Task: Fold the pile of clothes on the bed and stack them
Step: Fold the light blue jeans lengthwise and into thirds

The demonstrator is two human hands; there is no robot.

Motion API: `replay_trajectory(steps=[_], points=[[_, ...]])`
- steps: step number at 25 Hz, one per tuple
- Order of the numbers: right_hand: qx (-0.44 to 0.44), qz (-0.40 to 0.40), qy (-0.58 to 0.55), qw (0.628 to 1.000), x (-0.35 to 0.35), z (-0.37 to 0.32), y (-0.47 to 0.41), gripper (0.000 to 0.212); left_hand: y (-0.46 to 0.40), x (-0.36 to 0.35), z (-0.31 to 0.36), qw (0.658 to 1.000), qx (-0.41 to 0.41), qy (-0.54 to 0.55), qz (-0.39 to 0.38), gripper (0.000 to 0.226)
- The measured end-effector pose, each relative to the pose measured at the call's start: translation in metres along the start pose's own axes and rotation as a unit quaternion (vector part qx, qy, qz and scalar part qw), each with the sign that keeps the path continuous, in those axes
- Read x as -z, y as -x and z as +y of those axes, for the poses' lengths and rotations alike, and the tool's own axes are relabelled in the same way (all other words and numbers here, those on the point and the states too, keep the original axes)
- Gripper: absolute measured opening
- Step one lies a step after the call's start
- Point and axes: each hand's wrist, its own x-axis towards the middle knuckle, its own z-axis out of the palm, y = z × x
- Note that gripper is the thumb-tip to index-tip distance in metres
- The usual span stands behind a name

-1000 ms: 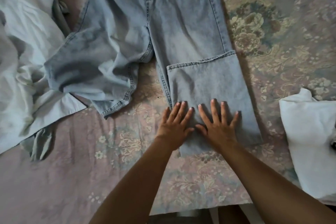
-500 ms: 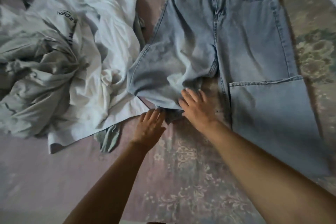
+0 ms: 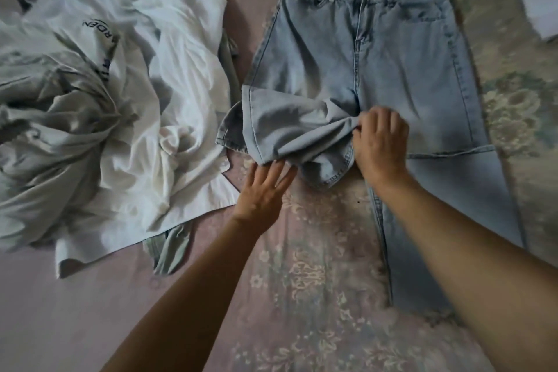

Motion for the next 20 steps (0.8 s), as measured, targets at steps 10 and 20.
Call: replay_trajectory(steps=[10,20], points=[[0.17,-0.14,-0.063,0.973,-0.046,-0.03,0.06,0.035,-0.112,0.002,-0.051,0.994,-0.085,-0.068,0.029,0.089],[-0.171,-0.154,-0.281,0.932,-0.014,-0.006,0.012,0.032,-0.066,-0.022,-0.077,0.984,-0.155,-0.055,0.063,0.028]])
